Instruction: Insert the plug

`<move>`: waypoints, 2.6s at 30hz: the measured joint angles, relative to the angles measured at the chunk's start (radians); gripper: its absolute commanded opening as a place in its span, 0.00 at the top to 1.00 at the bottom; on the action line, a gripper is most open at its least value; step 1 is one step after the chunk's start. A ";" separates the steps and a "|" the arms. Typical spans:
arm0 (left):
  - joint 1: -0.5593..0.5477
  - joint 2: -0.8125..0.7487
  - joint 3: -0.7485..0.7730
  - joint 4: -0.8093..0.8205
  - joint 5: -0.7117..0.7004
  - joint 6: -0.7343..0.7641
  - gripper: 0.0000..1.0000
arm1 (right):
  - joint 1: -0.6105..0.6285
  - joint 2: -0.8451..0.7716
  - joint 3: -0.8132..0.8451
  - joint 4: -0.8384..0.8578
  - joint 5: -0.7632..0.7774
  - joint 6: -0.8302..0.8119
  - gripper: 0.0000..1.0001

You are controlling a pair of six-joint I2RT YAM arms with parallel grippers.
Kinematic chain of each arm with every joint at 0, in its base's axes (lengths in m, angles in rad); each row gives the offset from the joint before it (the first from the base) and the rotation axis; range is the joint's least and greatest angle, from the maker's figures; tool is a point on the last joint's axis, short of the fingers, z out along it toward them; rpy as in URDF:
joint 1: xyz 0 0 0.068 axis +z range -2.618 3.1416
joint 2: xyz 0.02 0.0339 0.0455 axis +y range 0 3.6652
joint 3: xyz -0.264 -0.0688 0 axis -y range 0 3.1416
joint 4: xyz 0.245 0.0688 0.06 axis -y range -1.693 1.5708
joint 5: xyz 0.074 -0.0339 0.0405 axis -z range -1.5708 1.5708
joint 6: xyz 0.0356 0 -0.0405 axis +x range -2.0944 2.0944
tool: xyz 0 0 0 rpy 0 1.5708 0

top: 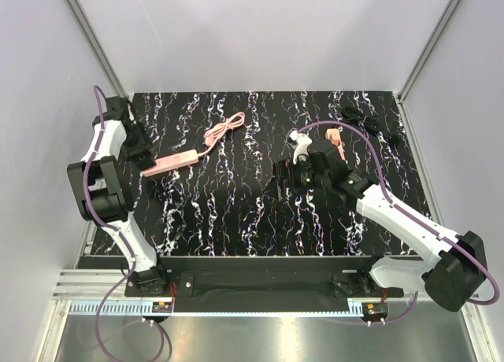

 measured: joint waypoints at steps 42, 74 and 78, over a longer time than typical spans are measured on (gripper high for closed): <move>-0.021 -0.003 -0.001 -0.048 -0.012 0.045 1.00 | 0.000 0.028 0.000 0.000 0.000 -0.005 0.00; -0.036 0.016 -0.074 0.098 -0.031 0.082 0.46 | 0.000 0.011 -0.013 0.000 0.000 -0.012 0.00; -0.034 0.010 -0.079 0.097 -0.024 0.084 0.17 | 0.000 0.011 -0.013 0.000 0.000 -0.012 0.00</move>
